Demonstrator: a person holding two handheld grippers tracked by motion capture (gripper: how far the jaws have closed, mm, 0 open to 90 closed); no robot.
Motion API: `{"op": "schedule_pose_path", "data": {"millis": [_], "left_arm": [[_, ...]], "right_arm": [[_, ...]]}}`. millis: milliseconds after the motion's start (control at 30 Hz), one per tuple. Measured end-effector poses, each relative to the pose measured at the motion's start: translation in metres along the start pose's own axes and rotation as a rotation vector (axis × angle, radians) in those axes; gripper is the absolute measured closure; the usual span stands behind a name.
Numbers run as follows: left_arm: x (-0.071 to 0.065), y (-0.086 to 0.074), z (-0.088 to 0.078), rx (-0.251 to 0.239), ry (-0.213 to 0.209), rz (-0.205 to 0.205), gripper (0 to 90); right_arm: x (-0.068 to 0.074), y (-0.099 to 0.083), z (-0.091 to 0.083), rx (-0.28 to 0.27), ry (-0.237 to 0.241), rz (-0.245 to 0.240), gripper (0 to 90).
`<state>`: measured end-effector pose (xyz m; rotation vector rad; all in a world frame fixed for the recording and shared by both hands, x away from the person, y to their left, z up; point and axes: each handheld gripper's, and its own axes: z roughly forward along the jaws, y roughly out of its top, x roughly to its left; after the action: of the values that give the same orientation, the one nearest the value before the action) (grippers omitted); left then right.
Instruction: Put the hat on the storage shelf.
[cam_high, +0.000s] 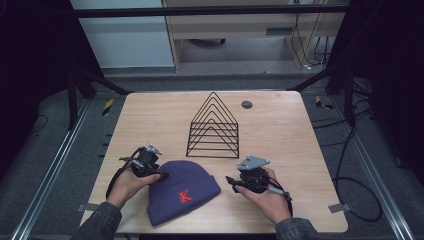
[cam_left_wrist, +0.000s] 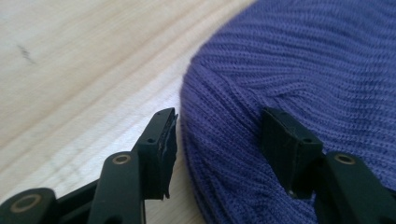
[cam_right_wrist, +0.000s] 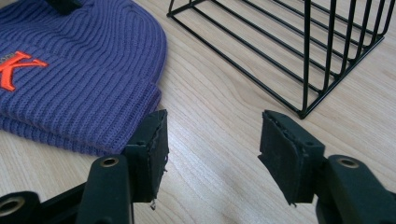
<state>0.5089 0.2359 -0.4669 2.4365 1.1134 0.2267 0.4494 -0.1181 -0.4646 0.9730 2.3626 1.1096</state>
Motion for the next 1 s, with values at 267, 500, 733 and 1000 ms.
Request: {"op": "schedule_pose_path", "data": {"millis": [267,500,733,1000], "left_arm": [[0.001,-0.001,0.001,-0.010,-0.035,-0.024,62.7],[0.000,-0.003,0.000,-0.019,-0.044,-0.020,77.0],[-0.007,-0.002,-0.009,-0.050,-0.011,0.024,78.5],[-0.018,0.001,-0.027,-0.113,0.017,0.075,79.2]], "right_arm": [[-0.001,-0.003,-0.002,0.004,-0.016,0.006,40.0],[-0.001,-0.004,0.000,0.015,-0.015,0.005,39.2],[-0.001,-0.007,0.002,0.029,-0.016,0.003,38.1],[-0.001,-0.010,0.005,0.051,-0.017,0.006,35.7]]}}
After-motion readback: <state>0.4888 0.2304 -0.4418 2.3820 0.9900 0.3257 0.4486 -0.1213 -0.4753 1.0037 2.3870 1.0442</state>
